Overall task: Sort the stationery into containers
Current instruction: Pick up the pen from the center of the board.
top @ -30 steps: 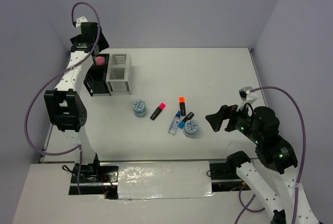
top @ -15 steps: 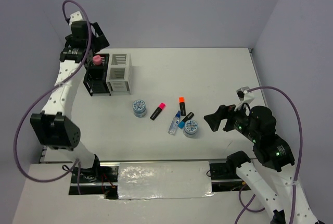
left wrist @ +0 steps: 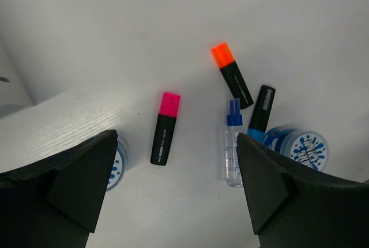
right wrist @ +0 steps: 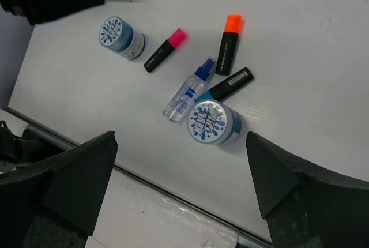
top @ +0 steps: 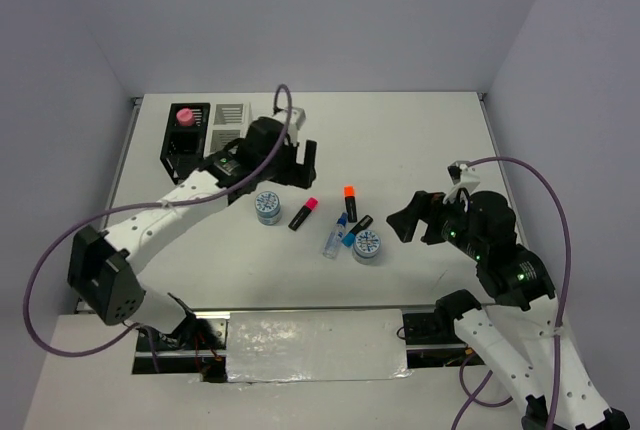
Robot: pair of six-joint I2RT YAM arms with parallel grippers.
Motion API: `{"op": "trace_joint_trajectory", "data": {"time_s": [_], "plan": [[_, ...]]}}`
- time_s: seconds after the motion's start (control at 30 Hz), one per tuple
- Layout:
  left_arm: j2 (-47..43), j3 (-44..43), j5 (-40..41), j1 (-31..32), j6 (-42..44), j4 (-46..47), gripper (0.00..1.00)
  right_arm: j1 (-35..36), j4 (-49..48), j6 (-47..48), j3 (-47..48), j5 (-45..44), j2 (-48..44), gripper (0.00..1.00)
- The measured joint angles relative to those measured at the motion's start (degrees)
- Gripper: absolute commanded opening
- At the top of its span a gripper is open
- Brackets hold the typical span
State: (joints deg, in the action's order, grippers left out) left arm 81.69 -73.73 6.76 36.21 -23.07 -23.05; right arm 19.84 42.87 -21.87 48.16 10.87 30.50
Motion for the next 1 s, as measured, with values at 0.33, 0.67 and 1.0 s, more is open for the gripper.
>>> {"op": "trace_joint_trajectory", "data": {"time_s": [0.33, 0.67, 1.0], "plan": [[16.39, -1.40, 0.52, 3.78, 2.82, 0.28, 0.80, 0.00, 0.59, -0.76, 0.00, -1.73, -1.09, 0.99], [21.53, -1.16, 0.42, 3.63, 3.58, -0.24, 0.76, 0.02, 1.31, -0.13, 0.22, -1.46, -2.89, 1.00], [24.90, 2.64, 0.17, 3.63, 3.65, 2.19, 0.66, 0.04, 1.20, -0.13, 0.26, 1.01, -2.89, 1.00]]}}
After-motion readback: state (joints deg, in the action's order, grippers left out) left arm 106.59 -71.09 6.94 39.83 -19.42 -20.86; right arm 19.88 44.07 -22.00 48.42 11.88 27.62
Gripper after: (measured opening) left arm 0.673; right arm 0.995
